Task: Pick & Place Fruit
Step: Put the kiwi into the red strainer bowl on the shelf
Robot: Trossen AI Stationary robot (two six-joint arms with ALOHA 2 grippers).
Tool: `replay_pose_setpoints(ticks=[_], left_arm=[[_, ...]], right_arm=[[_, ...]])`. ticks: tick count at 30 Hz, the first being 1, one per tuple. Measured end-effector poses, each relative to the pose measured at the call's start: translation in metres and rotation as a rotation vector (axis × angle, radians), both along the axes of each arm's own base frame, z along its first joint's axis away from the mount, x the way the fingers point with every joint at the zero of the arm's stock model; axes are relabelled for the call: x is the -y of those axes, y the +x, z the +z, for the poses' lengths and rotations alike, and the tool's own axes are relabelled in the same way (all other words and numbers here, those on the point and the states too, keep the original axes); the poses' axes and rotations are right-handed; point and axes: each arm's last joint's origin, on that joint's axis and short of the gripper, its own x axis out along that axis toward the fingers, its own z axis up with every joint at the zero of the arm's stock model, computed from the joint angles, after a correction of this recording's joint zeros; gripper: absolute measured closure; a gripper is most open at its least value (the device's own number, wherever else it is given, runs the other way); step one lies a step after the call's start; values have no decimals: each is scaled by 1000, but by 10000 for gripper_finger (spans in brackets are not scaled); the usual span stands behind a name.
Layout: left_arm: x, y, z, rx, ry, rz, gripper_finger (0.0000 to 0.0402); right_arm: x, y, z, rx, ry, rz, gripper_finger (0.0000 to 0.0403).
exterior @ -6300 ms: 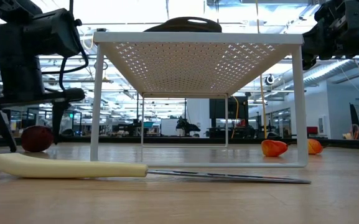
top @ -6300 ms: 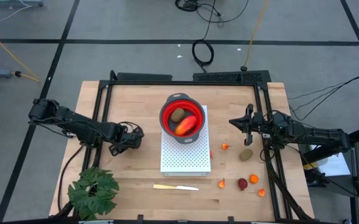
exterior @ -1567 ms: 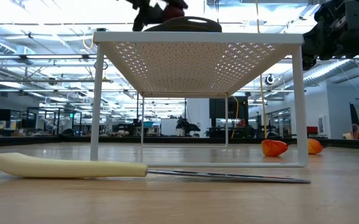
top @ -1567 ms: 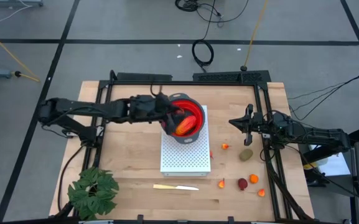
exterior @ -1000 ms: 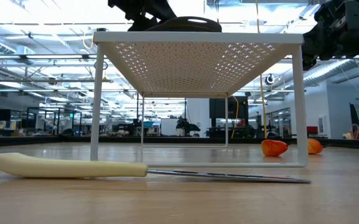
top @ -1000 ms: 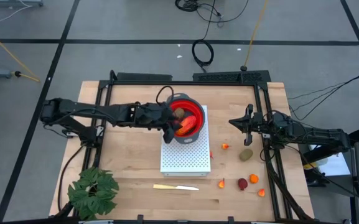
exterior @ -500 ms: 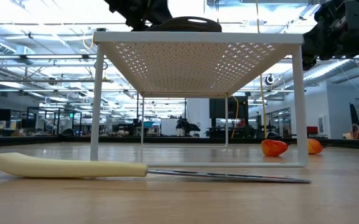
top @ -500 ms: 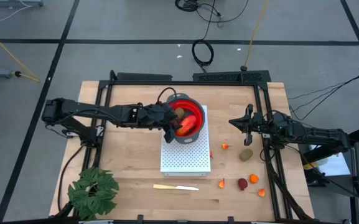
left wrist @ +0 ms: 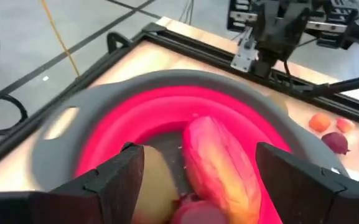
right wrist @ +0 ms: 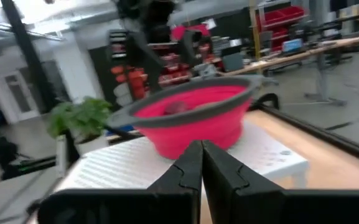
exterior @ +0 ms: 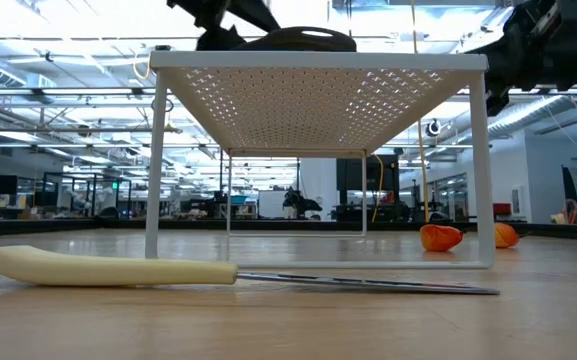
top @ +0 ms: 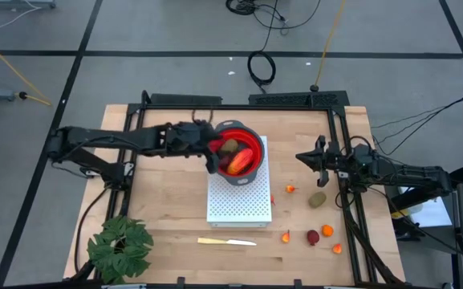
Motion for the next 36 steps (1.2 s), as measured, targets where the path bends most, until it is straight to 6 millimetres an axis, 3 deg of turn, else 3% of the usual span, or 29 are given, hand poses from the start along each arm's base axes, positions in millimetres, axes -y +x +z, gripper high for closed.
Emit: replay_pose_setpoints(ticks=[7,16,24,36], left_arm=[[-10,-34,20,-9,7,43,129],[-16,-62,36,25,66,42,226],[-14,-78,16,138,24,-37,307],[-1,-125,-8,274,46,-58,373]], right_arm=[[-4,0,1,9,-5,139,402],[-5,1,4,-1,4,163,402],[-4,11,29,-152,-43,186,402],[-14,33,72,-480,-89,337,403]])
